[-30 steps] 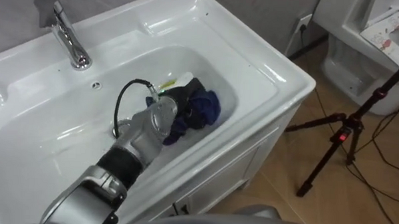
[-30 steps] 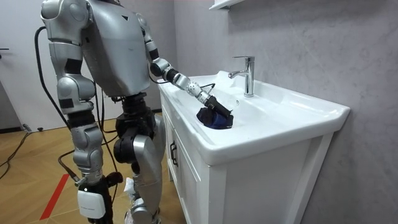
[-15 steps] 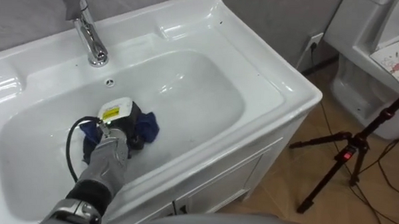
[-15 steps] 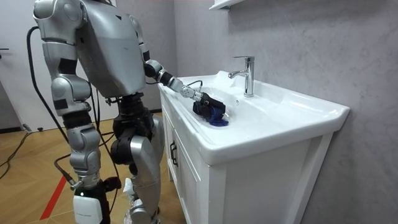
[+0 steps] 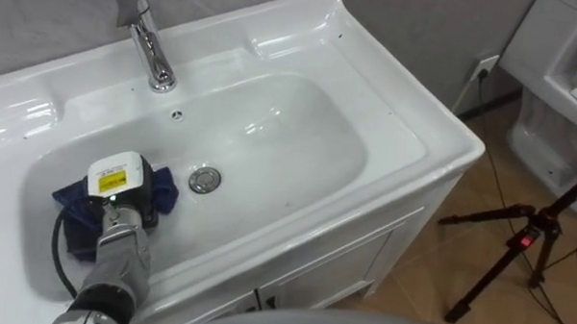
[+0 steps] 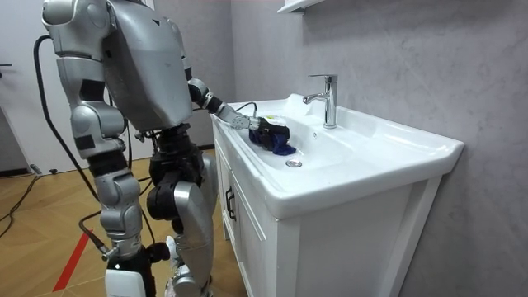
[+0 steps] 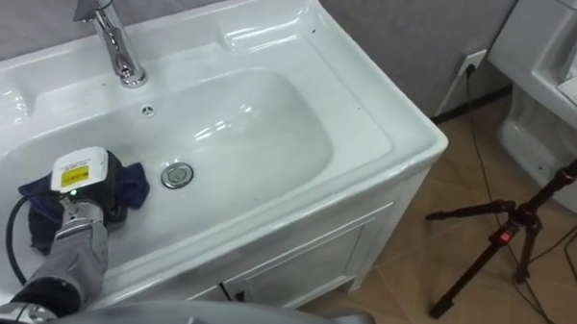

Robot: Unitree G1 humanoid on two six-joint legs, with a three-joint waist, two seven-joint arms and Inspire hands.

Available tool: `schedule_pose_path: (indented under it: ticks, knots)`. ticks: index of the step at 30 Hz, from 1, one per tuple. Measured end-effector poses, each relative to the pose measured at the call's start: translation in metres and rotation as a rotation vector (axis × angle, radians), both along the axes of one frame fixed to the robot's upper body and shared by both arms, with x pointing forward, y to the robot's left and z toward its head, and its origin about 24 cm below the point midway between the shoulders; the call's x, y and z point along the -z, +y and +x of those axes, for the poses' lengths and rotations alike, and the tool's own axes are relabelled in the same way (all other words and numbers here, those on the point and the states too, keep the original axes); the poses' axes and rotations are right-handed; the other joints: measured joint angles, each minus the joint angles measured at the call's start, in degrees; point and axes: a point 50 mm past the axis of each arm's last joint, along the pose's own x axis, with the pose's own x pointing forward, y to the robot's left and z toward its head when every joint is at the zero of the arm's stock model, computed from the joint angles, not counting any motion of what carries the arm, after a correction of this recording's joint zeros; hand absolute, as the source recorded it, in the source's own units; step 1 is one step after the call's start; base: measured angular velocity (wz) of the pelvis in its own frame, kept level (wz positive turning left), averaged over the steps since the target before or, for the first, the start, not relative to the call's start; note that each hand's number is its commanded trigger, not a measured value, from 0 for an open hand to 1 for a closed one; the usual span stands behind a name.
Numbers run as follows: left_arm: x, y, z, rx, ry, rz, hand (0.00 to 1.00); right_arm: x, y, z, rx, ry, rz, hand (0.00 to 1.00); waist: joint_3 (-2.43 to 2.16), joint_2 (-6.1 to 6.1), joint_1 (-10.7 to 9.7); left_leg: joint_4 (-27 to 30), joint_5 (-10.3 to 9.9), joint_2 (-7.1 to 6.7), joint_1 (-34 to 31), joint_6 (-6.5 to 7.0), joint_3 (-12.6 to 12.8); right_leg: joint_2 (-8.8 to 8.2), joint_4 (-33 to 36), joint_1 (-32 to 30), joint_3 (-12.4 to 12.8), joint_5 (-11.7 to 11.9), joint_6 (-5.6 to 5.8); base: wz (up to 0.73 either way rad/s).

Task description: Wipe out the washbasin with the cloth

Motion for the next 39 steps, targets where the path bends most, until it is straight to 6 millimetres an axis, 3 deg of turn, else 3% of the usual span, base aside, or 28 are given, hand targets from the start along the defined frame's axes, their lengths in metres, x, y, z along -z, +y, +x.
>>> schedule_pose_path:
  ticks: [2,7,17,27,29,30,33,39]
  knots:
    - [-0.001,0.003,-0.001,0.011,0.003,0.021,1.0,-0.001,-0.003,-0.001,0.011,0.007,-0.006,0.0,-0.43,0.54,0.26,0.12,0.01,-0.01,-0.71,0.01,-0.51,-0.14,-0.07,-0.4,-0.57,0.0,-0.01,0.11]
    - [-0.003,0.017,-0.006,0.02,0.024,0.086,1.0,-0.003,-0.01,0.003,0.029,-0.015,-0.033,0.0,-0.84,1.77,0.45,0.66,0.06,0.0,-1.06,-0.01,-0.89,-0.25,-0.15,-0.49,-1.09,-0.13,-0.19,0.05]
    - [-0.003,0.022,-0.014,-0.029,0.002,0.081,1.0,-0.004,-0.014,0.013,0.04,-0.047,-0.056,0.0,-0.7,2.0,1.28,0.91,0.62,0.05,-0.73,-0.41,-1.63,-0.18,0.08,-0.26,-1.29,-0.9,-0.56,0.01]
    - [-0.014,0.018,0.008,-0.063,-0.119,-0.017,1.0,-0.004,-0.012,0.034,0.115,-0.207,-0.031,0.0,-0.39,2.0,1.93,1.12,0.74,-0.15,-3.87,-0.26,-3.88,-0.99,-0.13,-2.12,-3.71,-0.67,-0.51,0.11]
    - [-0.017,0.017,0.013,-0.069,-0.135,-0.042,1.0,-0.004,-0.01,0.036,0.127,-0.228,-0.026,0.0,-0.08,2.43,1.95,1.13,0.8,-0.15,-4.3,-0.28,-4.6,-1.04,-0.21,-2.25,-4.16,-0.67,-0.52,0.19]
    - [-0.021,0.016,0.017,-0.075,-0.154,-0.063,1.0,-0.004,-0.01,0.037,0.139,-0.24,-0.025,0.0,-0.13,2.54,2.1,1.2,0.8,-0.15,-4.83,-0.28,-4.76,-1.07,-0.28,-2.69,-4.38,-0.68,-0.53,0.08]
    - [-0.034,0.017,0.028,-0.092,-0.222,-0.09,1.0,-0.004,-0.009,0.037,0.188,-0.259,-0.016,0.0,0.55,2.9,2.81,1.51,0.87,-0.15,-6.15,-0.26,-5.09,-1.14,-0.36,-3.63,-4.62,-0.67,-0.54,0.05]
    - [-0.067,0.016,0.049,-0.077,-0.385,-0.118,1.0,-0.004,-0.007,0.04,0.176,-0.284,-0.014,0.0,0.51,3.01,2.98,1.69,0.87,-0.16,-7.44,-0.26,-6.76,-1.43,-0.91,-3.95,-5.96,-0.62,-0.61,0.12]
